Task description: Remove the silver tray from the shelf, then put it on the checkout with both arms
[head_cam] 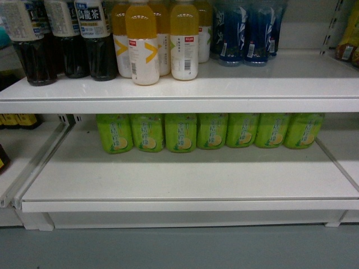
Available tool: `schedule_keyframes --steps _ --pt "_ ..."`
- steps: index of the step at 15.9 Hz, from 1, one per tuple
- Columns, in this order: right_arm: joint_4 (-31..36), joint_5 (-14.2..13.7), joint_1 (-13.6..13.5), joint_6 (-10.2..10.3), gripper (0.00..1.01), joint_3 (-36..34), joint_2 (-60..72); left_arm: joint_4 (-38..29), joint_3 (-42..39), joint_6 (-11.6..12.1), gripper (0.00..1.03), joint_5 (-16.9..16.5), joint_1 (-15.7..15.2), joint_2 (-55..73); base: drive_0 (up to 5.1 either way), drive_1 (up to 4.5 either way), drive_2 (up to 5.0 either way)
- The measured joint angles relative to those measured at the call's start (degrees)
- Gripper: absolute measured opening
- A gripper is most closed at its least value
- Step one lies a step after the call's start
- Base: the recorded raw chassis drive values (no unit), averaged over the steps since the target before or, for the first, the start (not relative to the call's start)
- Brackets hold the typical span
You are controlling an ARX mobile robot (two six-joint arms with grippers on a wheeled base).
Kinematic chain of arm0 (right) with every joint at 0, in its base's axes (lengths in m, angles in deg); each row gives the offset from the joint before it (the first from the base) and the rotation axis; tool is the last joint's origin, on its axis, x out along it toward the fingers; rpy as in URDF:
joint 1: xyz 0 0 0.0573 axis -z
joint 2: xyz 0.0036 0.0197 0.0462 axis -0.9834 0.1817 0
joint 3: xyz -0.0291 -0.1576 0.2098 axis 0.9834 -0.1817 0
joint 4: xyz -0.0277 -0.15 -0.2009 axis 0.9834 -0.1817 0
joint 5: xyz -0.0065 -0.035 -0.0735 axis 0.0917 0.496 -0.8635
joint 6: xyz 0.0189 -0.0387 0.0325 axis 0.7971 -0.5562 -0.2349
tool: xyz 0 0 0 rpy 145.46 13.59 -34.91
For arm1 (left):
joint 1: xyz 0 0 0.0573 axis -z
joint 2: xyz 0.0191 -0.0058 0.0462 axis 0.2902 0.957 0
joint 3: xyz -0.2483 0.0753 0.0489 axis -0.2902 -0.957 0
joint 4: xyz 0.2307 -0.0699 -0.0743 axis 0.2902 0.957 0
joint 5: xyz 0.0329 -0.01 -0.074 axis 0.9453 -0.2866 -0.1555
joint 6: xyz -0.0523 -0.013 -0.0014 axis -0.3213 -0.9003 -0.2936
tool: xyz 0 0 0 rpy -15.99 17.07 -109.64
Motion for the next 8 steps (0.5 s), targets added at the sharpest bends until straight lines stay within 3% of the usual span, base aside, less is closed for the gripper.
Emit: schedule_keyframes --steps 8 --pt "0.0 0.0 0.0 0.0 0.98 0.0 0.0 0.0 0.0 0.0 0.98 0.0 0.0 0.0 0.0 0.00 0.0"
